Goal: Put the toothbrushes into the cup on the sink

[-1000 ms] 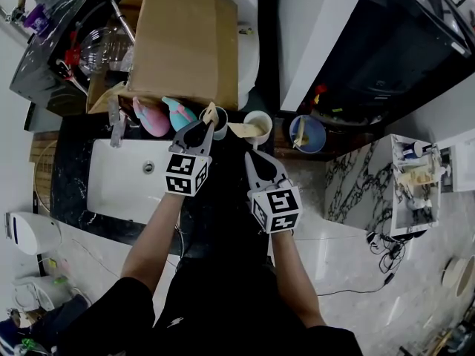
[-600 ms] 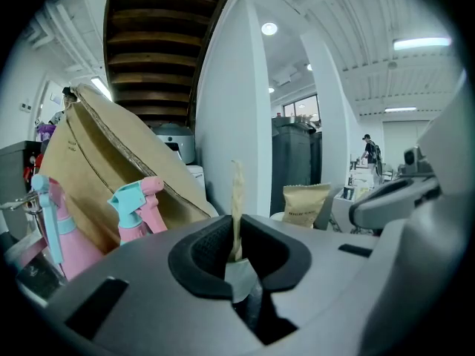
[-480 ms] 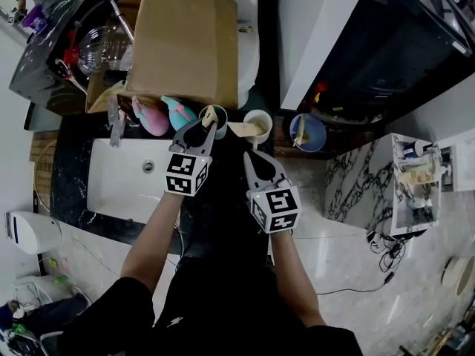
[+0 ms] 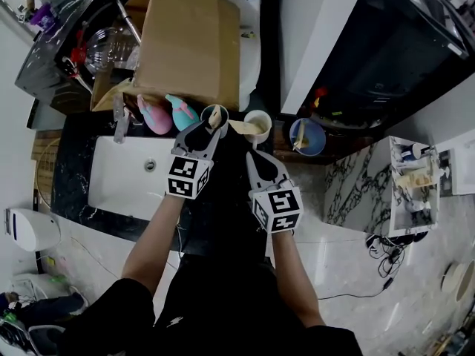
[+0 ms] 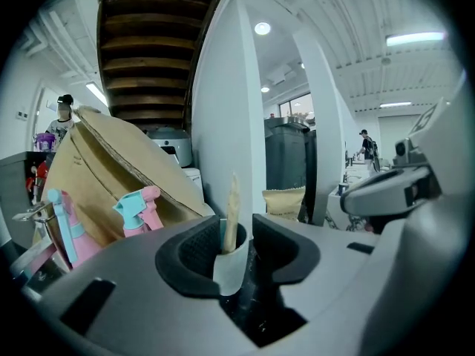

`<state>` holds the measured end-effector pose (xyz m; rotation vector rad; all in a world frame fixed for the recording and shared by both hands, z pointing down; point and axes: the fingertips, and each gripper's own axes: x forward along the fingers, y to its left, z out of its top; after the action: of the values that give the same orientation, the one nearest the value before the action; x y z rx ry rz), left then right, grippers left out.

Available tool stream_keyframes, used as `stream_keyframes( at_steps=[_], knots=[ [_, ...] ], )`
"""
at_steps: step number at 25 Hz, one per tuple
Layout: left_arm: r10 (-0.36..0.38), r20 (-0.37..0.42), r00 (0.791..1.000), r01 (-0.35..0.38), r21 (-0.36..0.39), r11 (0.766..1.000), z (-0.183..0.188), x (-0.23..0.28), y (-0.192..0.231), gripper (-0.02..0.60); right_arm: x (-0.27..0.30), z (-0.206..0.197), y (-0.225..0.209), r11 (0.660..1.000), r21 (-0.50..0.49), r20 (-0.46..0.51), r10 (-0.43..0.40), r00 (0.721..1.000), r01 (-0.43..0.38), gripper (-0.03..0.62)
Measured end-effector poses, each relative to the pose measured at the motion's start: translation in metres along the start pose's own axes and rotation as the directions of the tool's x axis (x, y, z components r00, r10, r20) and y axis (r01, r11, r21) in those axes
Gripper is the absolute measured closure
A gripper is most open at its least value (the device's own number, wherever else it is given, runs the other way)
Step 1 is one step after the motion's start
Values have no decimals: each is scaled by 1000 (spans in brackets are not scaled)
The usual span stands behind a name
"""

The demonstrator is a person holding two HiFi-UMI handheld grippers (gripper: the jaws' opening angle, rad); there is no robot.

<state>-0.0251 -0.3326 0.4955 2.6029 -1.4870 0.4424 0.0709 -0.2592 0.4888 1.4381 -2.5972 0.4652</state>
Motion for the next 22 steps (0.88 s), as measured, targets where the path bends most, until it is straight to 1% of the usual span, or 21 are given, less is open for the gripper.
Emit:
stream_keyframes(
  at_steps=[9, 17, 20, 22],
  knots=[
    [66, 43, 997, -63, -61, 996, 8, -46, -9, 448, -33, 24, -5, 999, -29, 71, -20, 997, 22, 592],
    [158, 77, 984, -152, -85, 985, 16, -104, -15, 549, -71, 46, -4, 999, -41, 138, -19, 990, 25, 592],
    [175, 96, 980, -166, -87, 982, 19, -128, -21, 578, -84, 52, 1, 998, -53, 156, -14, 988, 23, 592],
    [169, 112, 979, -159, -93, 983, 24, -141, -27, 578, -90, 55, 4, 999, -48, 170, -13, 985, 21, 592]
  ],
)
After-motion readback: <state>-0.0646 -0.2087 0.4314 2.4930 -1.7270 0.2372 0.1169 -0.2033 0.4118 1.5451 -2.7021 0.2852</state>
